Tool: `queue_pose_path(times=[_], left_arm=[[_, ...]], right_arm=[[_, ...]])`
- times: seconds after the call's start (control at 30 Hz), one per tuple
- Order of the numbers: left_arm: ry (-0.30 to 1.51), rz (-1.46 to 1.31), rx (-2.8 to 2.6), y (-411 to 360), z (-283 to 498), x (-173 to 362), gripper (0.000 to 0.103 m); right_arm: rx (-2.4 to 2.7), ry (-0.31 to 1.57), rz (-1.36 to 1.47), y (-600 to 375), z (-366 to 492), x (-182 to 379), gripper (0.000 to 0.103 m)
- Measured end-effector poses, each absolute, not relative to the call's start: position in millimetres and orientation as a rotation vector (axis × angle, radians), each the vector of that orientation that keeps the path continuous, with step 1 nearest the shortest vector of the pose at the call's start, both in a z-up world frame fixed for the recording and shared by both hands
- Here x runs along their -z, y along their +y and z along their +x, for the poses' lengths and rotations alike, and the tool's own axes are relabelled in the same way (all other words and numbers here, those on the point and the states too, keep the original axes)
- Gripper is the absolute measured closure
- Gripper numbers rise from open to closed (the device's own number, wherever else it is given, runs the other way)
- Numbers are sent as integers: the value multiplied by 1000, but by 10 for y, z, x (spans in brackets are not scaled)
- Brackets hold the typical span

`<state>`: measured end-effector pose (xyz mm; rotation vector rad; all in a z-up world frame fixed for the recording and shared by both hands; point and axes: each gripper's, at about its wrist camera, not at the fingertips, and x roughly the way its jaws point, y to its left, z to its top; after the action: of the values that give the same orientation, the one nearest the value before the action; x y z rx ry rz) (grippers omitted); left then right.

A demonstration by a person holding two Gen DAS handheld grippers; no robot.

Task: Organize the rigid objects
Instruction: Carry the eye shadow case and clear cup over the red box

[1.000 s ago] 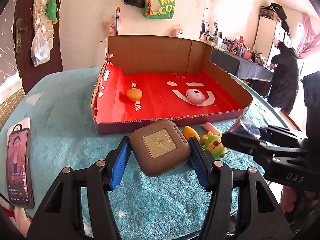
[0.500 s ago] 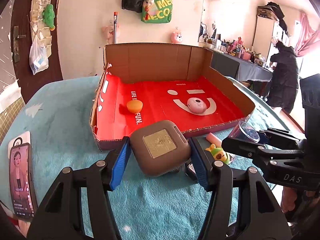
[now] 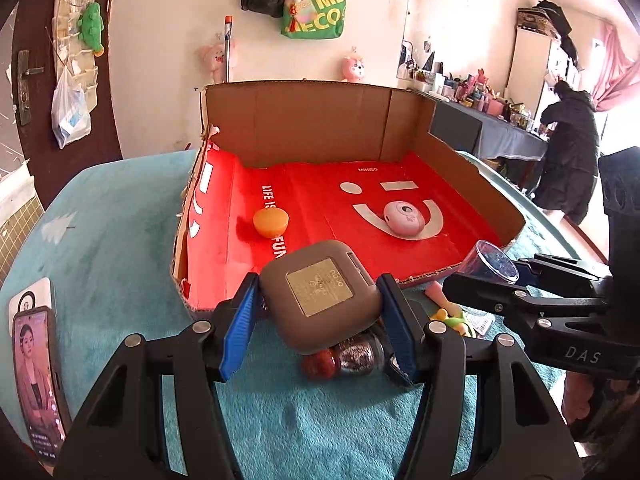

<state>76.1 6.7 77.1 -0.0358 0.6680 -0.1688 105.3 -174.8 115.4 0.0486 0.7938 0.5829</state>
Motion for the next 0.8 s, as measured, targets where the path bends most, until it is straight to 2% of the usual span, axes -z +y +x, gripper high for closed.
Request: queue_pose_path(times=[0.8], left_arm=[[859,-60,125,189,1509,-389,46]], right_arm=[[-499,959,85,-1717,1864,-836,61]])
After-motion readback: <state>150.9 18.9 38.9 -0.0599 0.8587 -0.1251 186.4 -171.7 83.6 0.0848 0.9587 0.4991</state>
